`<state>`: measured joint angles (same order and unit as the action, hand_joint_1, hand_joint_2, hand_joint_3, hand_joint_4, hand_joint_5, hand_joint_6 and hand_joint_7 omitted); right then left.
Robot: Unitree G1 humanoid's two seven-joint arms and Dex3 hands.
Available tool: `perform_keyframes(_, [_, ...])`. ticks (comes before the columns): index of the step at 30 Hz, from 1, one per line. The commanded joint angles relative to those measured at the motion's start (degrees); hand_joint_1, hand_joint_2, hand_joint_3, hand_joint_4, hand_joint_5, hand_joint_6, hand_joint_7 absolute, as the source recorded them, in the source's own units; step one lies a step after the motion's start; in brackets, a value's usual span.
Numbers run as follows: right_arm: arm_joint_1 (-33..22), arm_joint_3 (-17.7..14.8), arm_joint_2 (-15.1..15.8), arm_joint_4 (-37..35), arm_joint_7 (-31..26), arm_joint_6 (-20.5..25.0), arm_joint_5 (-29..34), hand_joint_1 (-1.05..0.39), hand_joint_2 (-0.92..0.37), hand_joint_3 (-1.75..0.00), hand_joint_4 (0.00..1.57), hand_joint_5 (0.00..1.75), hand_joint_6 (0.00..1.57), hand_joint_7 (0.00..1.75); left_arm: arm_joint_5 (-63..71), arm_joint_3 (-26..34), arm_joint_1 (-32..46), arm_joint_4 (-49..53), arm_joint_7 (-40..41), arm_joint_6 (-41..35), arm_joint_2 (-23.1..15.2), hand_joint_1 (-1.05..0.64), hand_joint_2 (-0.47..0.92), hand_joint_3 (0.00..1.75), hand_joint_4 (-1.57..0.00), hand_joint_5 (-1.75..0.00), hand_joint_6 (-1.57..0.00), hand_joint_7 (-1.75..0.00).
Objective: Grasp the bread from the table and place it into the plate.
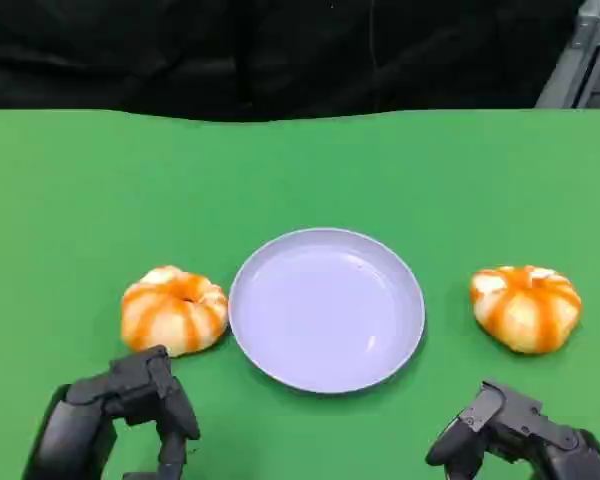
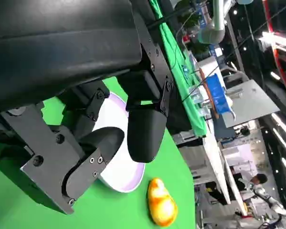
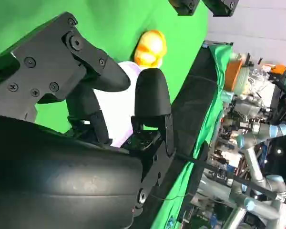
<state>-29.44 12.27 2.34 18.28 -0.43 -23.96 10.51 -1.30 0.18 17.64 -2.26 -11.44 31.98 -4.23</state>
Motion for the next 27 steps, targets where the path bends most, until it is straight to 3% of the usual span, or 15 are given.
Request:
perform_keyframes(1, [-0.1,-0.2,0.2,-0.3,0.0,-0.6,-0.5,-0.13,-0.38,-1.3,0.7,1.66,0.68,1.4,-0.2,0.5,-0.1,0.3,0.3,0.0,-0.8,-0.07,0.21,1.62,-0.9,-1.72,-0.85,-1.54])
perform_keyframes(16, [0.2,-0.2,0.0,-0.4,-0.3,-0.5,-0.1,-0.13,-0.37,-1.32,0.72,1.66,0.69,1.41,-0.6,0.7,-0.4,0.4,0.4,-0.5,-0.7,-0.05,0.21,1.63,-0.9,-1.72,-0.85,-1.54])
perform_keyframes(18, [0.1,-0.1,0.0,0.0,-0.3,-0.1,0.0,-0.14,-0.37,-1.32,0.72,1.65,0.68,1.41,-0.7,1.1,-0.4,0.3,0.8,-0.8,-0.6,-0.03,0.25,1.57,-0.87,-1.69,-0.84,-1.5])
perform_keyframes(20, [-0.1,0.0,0.0,0.2,-0.1,0.2,-0.4,-0.12,-0.37,-1.32,0.71,1.66,0.68,1.41,-0.9,1.2,-0.4,0.2,0.9,-1.1,-0.4,-0.04,0.42,1.29,-0.77,-1.42,-0.76,-1.11])
perform_keyframes(21, [-0.2,0.0,0.0,0.2,-0.1,0.2,-0.5,-0.12,-0.37,-1.33,0.71,1.66,0.68,1.41,-1.0,1.3,-0.4,0.1,0.9,-1.1,-0.4,-0.04,0.46,1.21,-0.75,-1.35,-0.76,-1.0])
perform_keyframes(24, [0.1,0.0,-0.1,0.1,-0.3,0.2,0.0,-0.12,-0.37,-1.33,0.71,1.67,0.68,1.41,2.5,1.8,-0.9,0.1,2.3,-2.3,-1.1,-0.04,0.51,1.13,-0.74,-1.29,-0.76,-0.89])
perform_keyframes(25, [0.3,0.0,-0.1,-0.1,-0.3,0.2,0.3,-0.12,-0.37,-1.33,0.7,1.66,0.68,1.41,6.1,2.2,-1.4,-0.2,3.9,-3.9,-1.7,-0.13,0.62,0.85,-0.63,-1.12,-0.64,-0.69])
perform_keyframes(26, [0.4,0.0,-0.1,-0.2,-0.4,0.2,0.4,-0.11,-0.37,-1.33,0.7,1.66,0.67,1.41,8.7,2.5,-1.7,-0.4,5.1,-5.1,-2.1,-0.24,0.79,0.43,-0.53,-0.96,-0.56,-0.46])
perform_keyframes(27, [0.5,0.0,-0.1,-0.3,-0.4,0.2,0.5,-0.11,-0.37,-1.33,0.7,1.66,0.67,1.41,10.4,2.6,-1.9,-0.7,5.9,-5.9,-2.2,-0.28,0.85,0.27,-0.5,-0.91,-0.54,-0.37])
